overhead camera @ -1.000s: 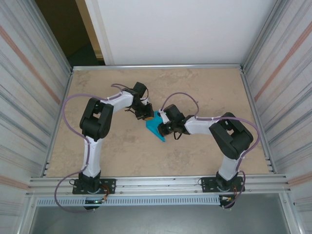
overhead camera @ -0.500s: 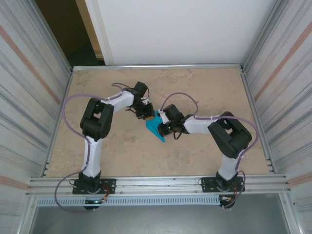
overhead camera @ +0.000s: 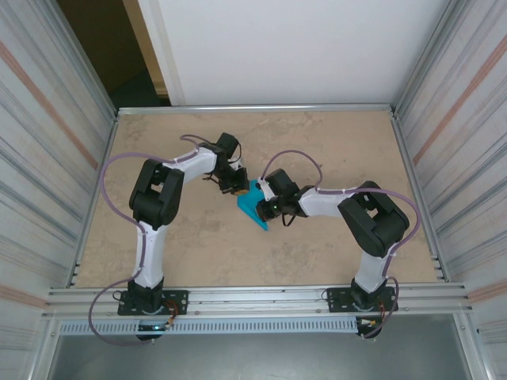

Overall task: Fold a paper plane with a square sheet of paper (pick it up from the middle)
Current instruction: Third fold the triangle at the center of the table.

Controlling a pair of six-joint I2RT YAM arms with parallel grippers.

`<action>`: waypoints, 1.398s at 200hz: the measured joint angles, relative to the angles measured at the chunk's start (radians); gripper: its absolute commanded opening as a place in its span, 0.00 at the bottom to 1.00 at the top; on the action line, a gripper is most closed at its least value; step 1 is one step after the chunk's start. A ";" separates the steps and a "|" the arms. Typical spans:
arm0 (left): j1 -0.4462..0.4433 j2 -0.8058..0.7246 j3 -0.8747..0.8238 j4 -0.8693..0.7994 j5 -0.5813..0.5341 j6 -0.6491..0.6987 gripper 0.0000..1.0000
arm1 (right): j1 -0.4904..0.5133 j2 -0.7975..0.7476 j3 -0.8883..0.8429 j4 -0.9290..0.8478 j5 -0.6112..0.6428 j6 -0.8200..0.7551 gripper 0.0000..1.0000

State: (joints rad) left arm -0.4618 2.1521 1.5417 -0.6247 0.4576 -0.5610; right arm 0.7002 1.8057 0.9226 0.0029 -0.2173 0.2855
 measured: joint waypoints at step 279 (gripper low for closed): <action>0.002 0.000 0.001 -0.002 -0.005 0.000 0.11 | -0.002 -0.007 0.000 -0.020 0.009 0.003 0.00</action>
State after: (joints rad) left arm -0.4599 2.1525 1.5425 -0.6270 0.4522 -0.5606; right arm 0.6979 1.7985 0.9230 -0.0174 -0.2085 0.2890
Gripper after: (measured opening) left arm 0.102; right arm 0.062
